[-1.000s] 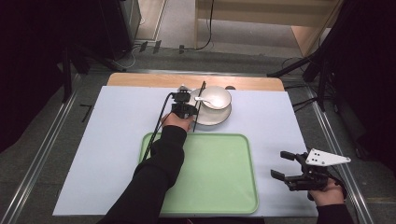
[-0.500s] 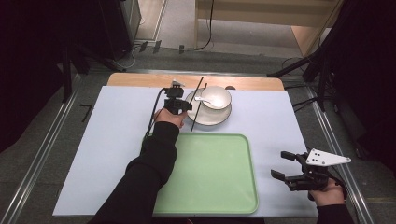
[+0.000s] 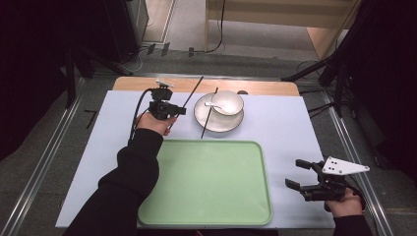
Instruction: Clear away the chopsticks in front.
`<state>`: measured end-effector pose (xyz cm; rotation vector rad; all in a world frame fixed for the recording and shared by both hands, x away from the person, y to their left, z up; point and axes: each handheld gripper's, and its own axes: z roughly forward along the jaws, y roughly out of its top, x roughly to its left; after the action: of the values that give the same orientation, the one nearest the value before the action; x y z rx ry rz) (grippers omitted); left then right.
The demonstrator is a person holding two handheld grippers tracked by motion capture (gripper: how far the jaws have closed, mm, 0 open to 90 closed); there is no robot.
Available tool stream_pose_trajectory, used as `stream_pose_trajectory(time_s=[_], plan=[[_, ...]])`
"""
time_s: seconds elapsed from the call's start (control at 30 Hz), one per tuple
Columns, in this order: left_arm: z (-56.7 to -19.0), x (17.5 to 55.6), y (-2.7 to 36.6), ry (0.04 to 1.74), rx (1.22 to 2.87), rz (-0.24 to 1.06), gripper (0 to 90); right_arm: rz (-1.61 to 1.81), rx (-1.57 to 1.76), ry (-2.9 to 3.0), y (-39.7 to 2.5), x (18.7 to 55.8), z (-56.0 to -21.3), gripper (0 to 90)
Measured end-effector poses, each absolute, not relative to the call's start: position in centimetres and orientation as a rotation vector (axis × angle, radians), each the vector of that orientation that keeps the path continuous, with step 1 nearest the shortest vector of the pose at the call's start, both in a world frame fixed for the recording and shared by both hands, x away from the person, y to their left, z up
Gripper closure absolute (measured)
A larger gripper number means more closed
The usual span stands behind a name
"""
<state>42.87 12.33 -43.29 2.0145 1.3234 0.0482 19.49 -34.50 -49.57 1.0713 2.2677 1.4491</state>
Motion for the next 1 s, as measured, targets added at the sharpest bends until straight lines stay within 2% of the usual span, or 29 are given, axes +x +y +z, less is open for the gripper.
stream_pose_trajectory(time_s=[0.33,0.57,1.0], plan=[[-45.3,37.6,16.5,1.309,2.046,-0.003,86.4,1.446,1.068,2.272,-34.3,19.6,-49.5,16.6],[-45.6,35.0,18.9,1.336,2.021,0.01,86.4,1.444,1.061,2.272,-34.2,19.6,-49.4,16.6],[-45.8,30.4,20.4,1.345,2.016,0.009,86.4,1.442,1.061,2.269,-34.1,19.8,-49.4,16.5]])
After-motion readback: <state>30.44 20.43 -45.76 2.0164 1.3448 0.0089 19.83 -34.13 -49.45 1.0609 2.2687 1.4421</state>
